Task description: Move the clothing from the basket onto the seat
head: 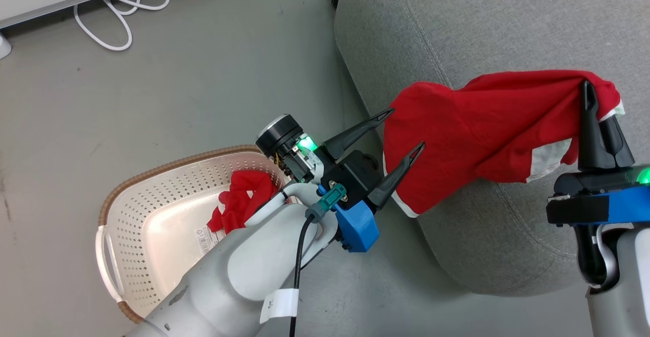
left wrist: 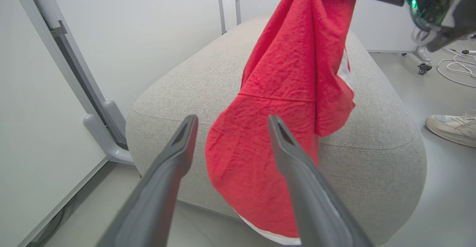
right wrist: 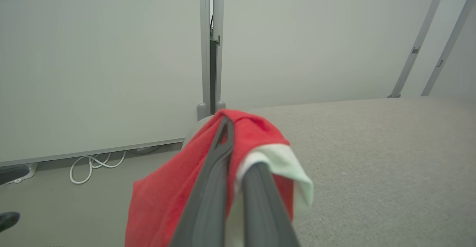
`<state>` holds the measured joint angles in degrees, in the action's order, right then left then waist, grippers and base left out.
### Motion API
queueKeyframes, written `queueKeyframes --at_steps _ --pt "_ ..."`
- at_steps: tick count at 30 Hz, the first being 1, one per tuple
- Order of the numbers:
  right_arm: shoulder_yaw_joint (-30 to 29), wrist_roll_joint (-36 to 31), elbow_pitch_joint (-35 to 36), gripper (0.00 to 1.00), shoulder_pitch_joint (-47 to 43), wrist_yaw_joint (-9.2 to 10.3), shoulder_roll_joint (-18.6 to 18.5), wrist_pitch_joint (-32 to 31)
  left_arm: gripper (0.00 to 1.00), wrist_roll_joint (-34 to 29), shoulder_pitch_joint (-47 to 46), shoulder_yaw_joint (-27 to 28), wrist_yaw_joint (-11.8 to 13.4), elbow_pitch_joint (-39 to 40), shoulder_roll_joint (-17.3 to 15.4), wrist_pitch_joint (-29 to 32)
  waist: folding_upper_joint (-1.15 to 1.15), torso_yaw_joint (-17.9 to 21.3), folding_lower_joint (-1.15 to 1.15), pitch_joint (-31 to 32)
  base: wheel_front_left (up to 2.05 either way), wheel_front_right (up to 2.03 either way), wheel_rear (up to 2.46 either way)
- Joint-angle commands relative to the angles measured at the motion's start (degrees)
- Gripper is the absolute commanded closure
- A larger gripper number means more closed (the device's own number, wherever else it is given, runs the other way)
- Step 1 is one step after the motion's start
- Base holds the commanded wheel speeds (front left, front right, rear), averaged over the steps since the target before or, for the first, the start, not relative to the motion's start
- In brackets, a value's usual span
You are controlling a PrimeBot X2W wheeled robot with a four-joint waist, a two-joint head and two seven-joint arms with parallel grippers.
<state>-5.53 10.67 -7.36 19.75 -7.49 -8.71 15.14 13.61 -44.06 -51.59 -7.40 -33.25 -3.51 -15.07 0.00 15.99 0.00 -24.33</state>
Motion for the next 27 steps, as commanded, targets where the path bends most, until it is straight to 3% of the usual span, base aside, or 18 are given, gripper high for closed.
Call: queueKeyframes --at_steps 1,9,15,20,27 --pt "0.22 -0.22 0.45 1.00 0.86 -0.01 -0.50 0.01 0.00 0.34 -0.64 0.04 -0.12 0.20 -0.22 -0.16 0.00 -0.03 0.00 0.05 0.00 0.00 0.00" --pt "1.91 -0.97 1.81 1.00 7.48 -0.01 -4.13 0.01 0.00 -0.21 -1.21 0.90 0.07 1.47 -0.75 -0.16 0.00 -0.40 0.00 -1.60 0.00 0.00 0.00" --pt "0.02 -1.13 3.00 1.00 16.35 -0.01 -8.14 0.01 0.00 -0.96 -2.14 1.47 0.27 2.21 -1.70 -0.16 0.00 -0.51 0.00 -4.55 0.00 0.00 0.00" --pt "-6.70 -0.07 2.93 1.00 27.60 -0.01 -15.23 0.01 0.00 -1.78 -4.03 1.94 0.33 2.98 -2.98 -0.16 0.00 -1.40 0.00 -8.98 0.00 0.00 0.00" --pt "-14.59 0.39 0.76 1.00 33.95 -0.01 -23.80 0.00 0.00 -2.89 -6.32 2.57 0.92 4.99 -4.17 -0.16 0.00 -2.10 0.00 -14.04 0.00 0.00 0.00"
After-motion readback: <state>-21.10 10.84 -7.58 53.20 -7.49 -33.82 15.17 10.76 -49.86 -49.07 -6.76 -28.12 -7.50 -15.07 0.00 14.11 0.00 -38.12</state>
